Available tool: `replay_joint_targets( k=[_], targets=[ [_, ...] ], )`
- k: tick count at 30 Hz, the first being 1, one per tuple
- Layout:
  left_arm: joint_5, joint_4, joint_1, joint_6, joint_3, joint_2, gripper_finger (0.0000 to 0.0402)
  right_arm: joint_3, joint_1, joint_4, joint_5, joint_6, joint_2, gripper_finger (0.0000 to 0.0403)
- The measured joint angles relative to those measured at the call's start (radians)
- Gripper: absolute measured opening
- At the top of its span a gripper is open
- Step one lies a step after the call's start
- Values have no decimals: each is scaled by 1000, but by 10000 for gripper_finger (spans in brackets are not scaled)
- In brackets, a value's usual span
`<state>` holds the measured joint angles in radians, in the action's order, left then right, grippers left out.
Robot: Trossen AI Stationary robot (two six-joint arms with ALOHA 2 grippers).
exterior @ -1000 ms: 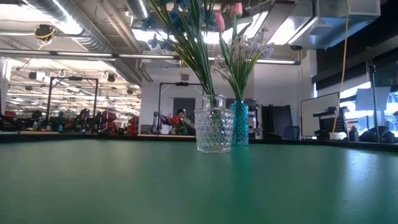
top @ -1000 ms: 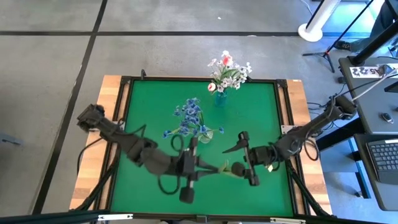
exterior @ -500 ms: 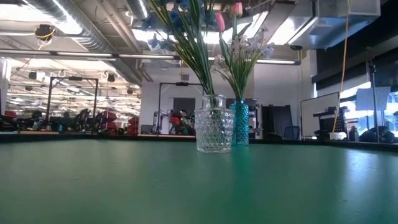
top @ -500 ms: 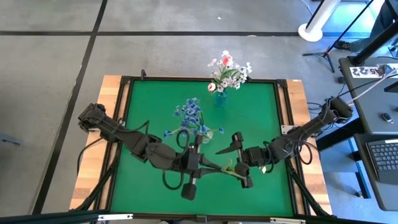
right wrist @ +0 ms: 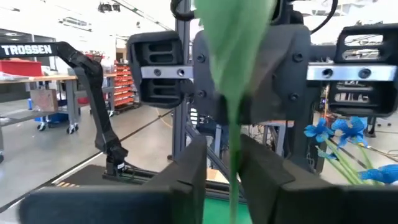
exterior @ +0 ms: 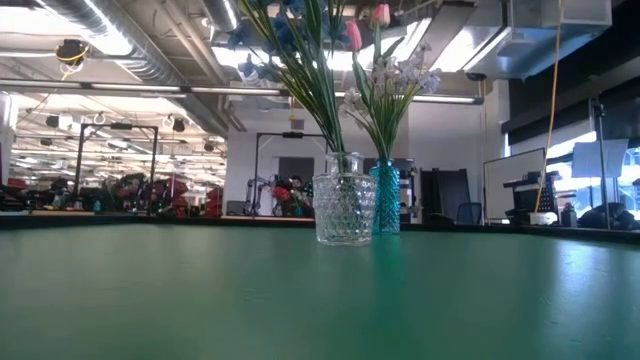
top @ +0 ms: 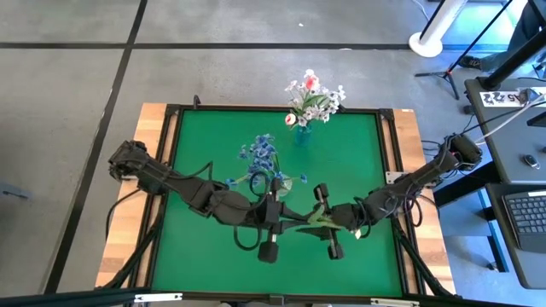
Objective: Sort flowers into vase by color
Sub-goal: Put the black flowers into the transparent vase
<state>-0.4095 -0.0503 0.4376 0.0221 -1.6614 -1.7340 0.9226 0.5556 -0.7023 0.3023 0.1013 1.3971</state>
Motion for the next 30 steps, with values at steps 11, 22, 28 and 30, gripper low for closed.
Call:
replay_joint_targets(
  k=[11, 22, 28, 30],
  targets=[
    [-17, -12, 10, 10, 4, 0, 0, 0, 0, 47, 20, -7, 2, 21],
    [-194, -55, 41, 1, 4, 0, 2, 0, 0, 87, 124, -10, 2, 4],
    [-362, -71, 105, -96, 5, 0, 42, 0, 0, 143, 203, -2, -23, 2],
    [-425, -72, 143, -135, 3, 0, 59, 0, 2, 161, 235, 8, -40, 2]
  ],
)
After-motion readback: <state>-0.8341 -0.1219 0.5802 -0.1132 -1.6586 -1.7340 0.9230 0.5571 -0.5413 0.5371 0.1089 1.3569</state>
